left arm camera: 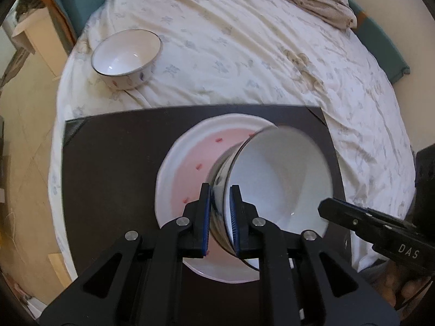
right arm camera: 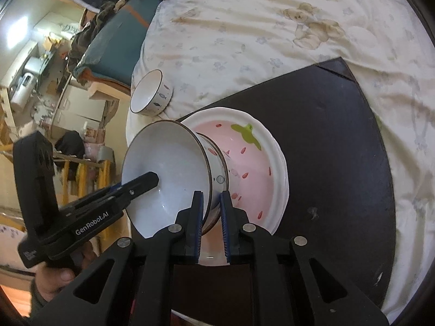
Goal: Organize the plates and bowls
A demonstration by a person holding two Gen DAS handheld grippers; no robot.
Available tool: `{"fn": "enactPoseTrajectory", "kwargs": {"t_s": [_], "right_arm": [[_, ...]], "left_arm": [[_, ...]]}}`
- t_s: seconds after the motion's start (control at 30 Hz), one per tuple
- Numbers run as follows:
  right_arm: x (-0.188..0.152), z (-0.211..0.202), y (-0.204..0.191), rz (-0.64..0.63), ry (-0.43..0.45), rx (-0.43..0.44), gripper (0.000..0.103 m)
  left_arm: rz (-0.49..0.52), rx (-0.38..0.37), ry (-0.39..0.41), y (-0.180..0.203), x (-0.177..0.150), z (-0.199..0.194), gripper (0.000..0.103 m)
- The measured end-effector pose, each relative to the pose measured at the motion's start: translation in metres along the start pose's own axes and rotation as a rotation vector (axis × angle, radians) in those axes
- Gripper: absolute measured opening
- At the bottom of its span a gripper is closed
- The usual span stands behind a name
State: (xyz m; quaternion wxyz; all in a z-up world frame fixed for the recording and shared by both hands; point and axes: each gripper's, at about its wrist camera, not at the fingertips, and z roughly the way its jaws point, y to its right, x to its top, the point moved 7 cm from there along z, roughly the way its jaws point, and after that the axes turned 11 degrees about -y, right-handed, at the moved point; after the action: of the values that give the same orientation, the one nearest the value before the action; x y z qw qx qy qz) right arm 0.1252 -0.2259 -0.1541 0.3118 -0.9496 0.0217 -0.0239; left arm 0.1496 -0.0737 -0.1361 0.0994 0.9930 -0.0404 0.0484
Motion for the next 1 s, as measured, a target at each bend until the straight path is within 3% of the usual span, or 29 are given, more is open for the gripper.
{"fn": "enactPoseTrajectory", "kwargs": {"t_s": [0.13,1.0], "right_arm": [[0.001,-0.003,-0.001,0.005,0.008,0.021,0.017],[0.002,-0.012,-0.011,-0.047,0.045,0.005,0.017]], "left_arm": [[-0.013,-0.016,0.057,-0.005,0.005,-0.015,0.012],[0.009,-0.009,0.014,-0.002,-0.004,-0.003,0.006]]}}
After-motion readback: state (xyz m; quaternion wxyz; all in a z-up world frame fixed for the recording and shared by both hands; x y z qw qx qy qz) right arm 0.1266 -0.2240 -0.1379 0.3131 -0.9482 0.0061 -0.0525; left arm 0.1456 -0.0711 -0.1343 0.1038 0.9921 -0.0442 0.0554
